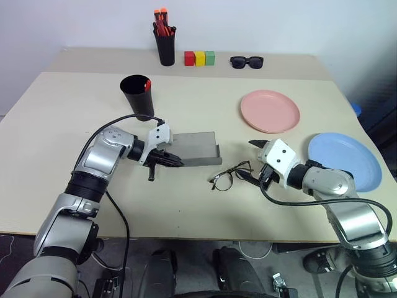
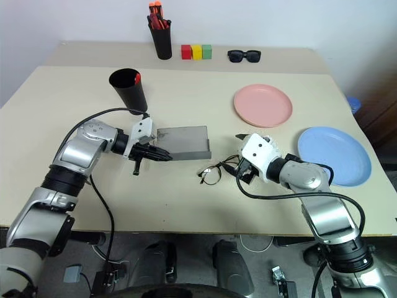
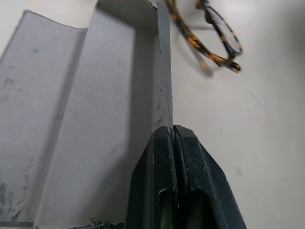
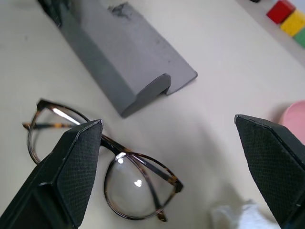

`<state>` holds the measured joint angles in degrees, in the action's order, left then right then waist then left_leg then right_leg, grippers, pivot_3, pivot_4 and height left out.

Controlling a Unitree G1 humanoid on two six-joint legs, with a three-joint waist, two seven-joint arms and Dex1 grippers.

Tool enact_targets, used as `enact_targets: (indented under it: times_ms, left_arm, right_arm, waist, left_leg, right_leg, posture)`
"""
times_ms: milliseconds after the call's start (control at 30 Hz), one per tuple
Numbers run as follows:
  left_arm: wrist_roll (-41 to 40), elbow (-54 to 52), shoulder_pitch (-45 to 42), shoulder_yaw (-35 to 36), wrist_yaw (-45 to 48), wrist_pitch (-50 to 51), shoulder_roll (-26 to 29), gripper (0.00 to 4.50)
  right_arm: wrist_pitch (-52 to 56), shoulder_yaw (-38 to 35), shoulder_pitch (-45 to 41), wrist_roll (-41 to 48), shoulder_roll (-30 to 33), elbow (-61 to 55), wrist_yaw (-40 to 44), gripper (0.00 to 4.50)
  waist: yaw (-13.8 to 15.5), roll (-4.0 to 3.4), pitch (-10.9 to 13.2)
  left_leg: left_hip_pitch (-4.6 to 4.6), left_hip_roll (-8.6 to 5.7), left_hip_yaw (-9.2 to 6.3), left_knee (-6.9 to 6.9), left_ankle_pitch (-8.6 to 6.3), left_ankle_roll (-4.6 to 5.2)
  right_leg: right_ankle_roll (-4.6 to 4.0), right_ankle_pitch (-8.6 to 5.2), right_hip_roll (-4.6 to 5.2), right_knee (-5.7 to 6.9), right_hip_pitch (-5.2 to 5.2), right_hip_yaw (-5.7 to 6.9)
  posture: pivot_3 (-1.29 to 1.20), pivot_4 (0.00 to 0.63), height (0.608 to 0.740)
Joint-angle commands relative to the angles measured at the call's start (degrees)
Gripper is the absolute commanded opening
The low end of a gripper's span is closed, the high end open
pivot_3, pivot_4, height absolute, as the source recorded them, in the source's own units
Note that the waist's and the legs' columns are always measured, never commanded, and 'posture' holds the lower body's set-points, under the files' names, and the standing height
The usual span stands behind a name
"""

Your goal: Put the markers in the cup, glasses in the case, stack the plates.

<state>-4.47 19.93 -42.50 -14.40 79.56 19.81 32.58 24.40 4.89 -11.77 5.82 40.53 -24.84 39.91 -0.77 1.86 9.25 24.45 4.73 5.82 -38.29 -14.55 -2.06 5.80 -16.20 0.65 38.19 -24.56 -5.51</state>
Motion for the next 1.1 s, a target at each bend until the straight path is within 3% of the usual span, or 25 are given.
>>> enact_targets:
  times_ms: [33, 67, 300, 533, 667, 933, 1033, 1100]
  left_arm:
    - [-1.72, -2.5, 0.62, 1.79, -1.56, 0.77, 0.41, 1.42]
    - [-2.38, -3.18, 0.99, 2.57, -2.22, -0.16, 0.18, 1.92]
    - [-8.36, -10.31, 3.43, 8.82, -6.96, -1.1, -0.52, 1.92]
    - [-12.83, -28.06, 15.96, 14.87, -14.96, 2.68, 1.7, 1.92]
    - [-17.59, -37.01, 27.63, 19.46, -17.79, 9.46, 4.36, 1.92]
    - [-21.36, -42.71, 36.09, 20.84, -23.76, 13.11, 4.63, 1.92]
    - [-22.21, -44.07, 36.97, 20.26, -25.69, 13.83, 4.04, 1.96]
    - [-22.49, -44.63, 37.36, 19.78, -26.57, 13.99, 3.86, 1.96]
  right_arm:
    - [-3.88, 1.6, -1.68, -3.65, 2.48, 0.05, 1.29, 4.5]
    - [-5.19, 2.41, -2.25, -5.1, 3.4, 0.4, 1.78, 4.5]
    - [-13.59, 7.12, -4.28, -14.93, 6.61, 3.22, 2.3, 4.5]
    - [-17.97, 9.9, -3.42, -20.69, 5.58, 3.28, 2.02, 4.5]
    - [-20.31, 11.17, -4.21, -23.63, 5.21, 4.43, 1.86, 4.5]
    - [-26.04, 12.66, -4.77, -27.56, 4.15, 8.34, 1.16, 4.5]
    - [-28.48, 13.21, -5.32, -29.13, 3.52, 9.96, 0.79, 3.65]
    - [-29.84, 13.34, -5.52, -30.02, 3.24, 10.86, 0.81, 2.71]
  waist:
    - [-0.01, 0.0, 0.0]
    - [-0.04, 0.0, 0.0]
    - [-0.02, 0.0, 0.0]
    - [-0.18, -0.04, -0.02]
    - [-0.26, -0.04, -0.03]
    - [0.08, -0.02, -0.04]
    - [-0.09, -0.03, -0.04]
    - [-0.26, -0.03, -0.04]
  left_leg:
    - [0.0, 0.0, 0.0, 0.0, 0.0, 0.0]
    - [0.0, 0.0, 0.0, 0.0, 0.0, 0.0]
    - [-0.01, 0.0, 0.01, 0.0, 0.0, 0.0]
    - [-0.06, 0.04, 0.03, 0.02, 0.01, -0.01]
    - [-0.1, 0.03, 0.07, -0.03, 0.0, -0.01]
    - [-0.15, 0.02, 0.06, -0.08, 0.01, -0.01]
    - [-0.17, 0.02, 0.06, -0.07, 0.01, -0.01]
    - [-0.18, 0.03, 0.06, -0.05, 0.01, -0.01]
  right_leg:
    - [0.0, 0.0, 0.0, 0.0, 0.0, 0.0]
    - [0.0, 0.0, 0.0, 0.0, 0.0, 0.0]
    - [0.0, 0.0, 0.0, 0.01, -0.01, 0.0]
    - [0.0, 0.0, 0.0, 0.06, -0.01, -0.03]
    - [-0.01, -0.01, 0.03, 0.04, 0.04, -0.05]
    - [-0.2, -0.11, 0.04, 0.04, 0.09, -0.05]
    - [-0.2, -0.1, 0.02, 0.04, 0.09, -0.05]
    - [-0.19, -0.1, 0.02, 0.05, 0.09, -0.05]
  posture:
    - [0.0, 0.15, 0.722]
    - [0.0, 0.15, 0.722]
    - [0.0, 0.15, 0.722]
    - [0.0, 0.15, 0.722]
    - [0.0, 0.15, 0.722]
    - [0.0, 0.15, 0.722]
    - [0.0, 0.15, 0.722]
    - [0.0, 0.15, 0.722]
